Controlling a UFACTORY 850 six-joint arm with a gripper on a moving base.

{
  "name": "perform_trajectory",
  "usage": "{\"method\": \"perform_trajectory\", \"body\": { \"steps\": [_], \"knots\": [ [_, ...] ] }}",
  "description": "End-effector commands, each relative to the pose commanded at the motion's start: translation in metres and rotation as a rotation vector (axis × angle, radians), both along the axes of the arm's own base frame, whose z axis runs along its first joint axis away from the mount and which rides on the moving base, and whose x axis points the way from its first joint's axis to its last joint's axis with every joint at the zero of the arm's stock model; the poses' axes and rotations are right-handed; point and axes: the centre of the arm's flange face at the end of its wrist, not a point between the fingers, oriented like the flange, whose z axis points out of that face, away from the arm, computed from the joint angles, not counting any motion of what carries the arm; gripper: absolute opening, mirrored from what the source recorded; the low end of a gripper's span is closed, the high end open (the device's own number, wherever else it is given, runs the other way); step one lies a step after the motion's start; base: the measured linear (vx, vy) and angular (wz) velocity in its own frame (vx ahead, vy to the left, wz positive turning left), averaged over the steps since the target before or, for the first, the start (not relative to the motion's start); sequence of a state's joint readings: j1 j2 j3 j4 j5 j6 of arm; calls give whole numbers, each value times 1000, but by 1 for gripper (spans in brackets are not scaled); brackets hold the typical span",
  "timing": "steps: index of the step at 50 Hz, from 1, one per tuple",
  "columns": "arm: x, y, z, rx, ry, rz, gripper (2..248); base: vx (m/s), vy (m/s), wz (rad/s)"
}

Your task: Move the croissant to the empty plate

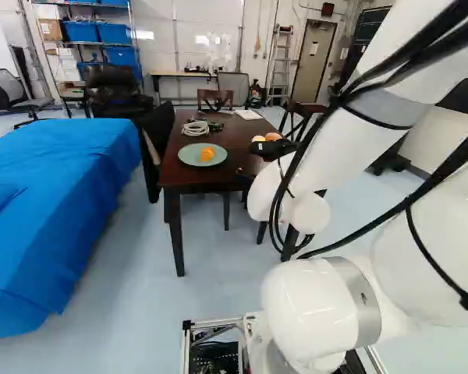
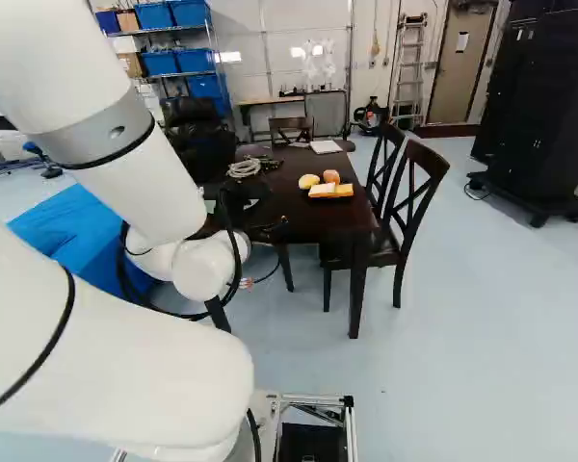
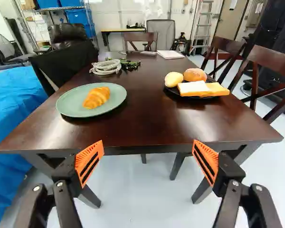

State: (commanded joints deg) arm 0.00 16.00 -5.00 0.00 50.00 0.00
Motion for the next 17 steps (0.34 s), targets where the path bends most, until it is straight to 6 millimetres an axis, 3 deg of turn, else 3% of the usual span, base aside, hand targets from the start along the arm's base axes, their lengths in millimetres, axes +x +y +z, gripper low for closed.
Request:
{"method": "perform_trajectory", "body": {
  "steps": [17],
  "knots": [
    [0,0,0,0,0,0,247,0,0,0]
  ]
}}
